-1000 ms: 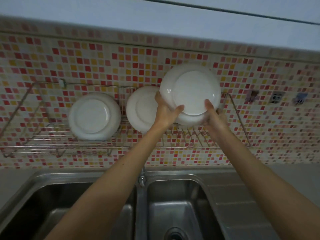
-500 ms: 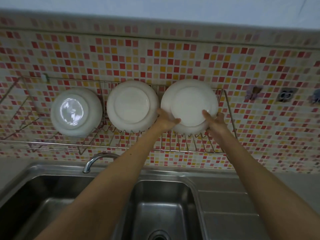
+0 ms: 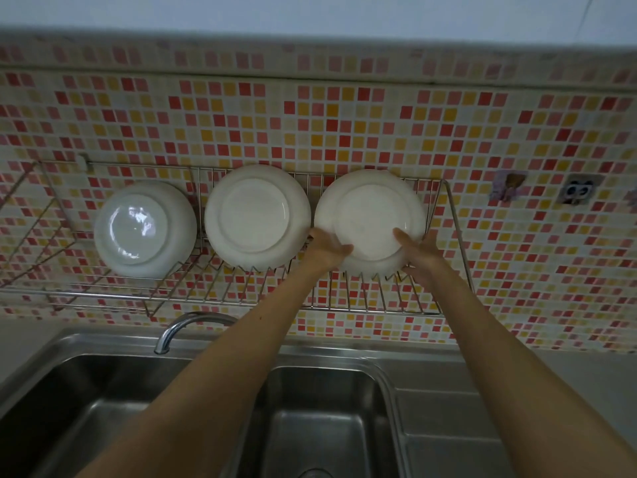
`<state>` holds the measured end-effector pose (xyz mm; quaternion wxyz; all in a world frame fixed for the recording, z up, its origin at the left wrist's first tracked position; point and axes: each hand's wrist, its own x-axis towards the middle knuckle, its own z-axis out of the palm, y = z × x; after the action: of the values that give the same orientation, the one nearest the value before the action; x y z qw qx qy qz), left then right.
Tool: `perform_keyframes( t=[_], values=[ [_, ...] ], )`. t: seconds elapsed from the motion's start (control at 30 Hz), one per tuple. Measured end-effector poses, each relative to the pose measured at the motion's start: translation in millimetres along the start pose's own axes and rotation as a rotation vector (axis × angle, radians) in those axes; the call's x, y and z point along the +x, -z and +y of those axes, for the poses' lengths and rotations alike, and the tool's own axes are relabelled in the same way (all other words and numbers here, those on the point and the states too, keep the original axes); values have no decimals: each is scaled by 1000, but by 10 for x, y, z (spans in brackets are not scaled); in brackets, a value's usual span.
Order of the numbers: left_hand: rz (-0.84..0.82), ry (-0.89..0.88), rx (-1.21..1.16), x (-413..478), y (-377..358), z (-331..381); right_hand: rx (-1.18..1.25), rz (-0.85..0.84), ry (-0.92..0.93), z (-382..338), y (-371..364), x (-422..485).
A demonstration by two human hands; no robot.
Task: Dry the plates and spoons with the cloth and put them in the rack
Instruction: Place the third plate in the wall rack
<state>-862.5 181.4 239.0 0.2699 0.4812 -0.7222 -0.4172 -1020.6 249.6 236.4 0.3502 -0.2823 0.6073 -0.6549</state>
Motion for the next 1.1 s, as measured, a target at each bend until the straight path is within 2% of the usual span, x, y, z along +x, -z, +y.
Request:
perform_keyframes(
  t=[0.27,0.43,0.5,0.6,0.7,0.87,1.0,1.1],
  values=[
    [33,-16,-24,-220,201,42,-219,100,117,-24,-69,-136],
    [45,-114,79,-522,478,-28,-611,289,259,-109,-186,-371],
    [72,-164,80,-667,625,-61,-744,341,390,-152,-334,-518],
    [135,-209,74,-910,942,-176,-767,274,554,-177,-774,-823],
    [240,-238,89,-1163,1365,-410,-757,132,645,-127,-1354,-1188],
    [359,-204,151,-1685,2255,-1131,-691,-66,780,219,-2458,-1876],
    [373,-129,183,-2099,3042,-1919,-613,-142,799,618,-3355,-2532],
    [355,-20,199,-2476,3589,-2610,-592,-243,691,1002,-4018,-3015]
  ],
)
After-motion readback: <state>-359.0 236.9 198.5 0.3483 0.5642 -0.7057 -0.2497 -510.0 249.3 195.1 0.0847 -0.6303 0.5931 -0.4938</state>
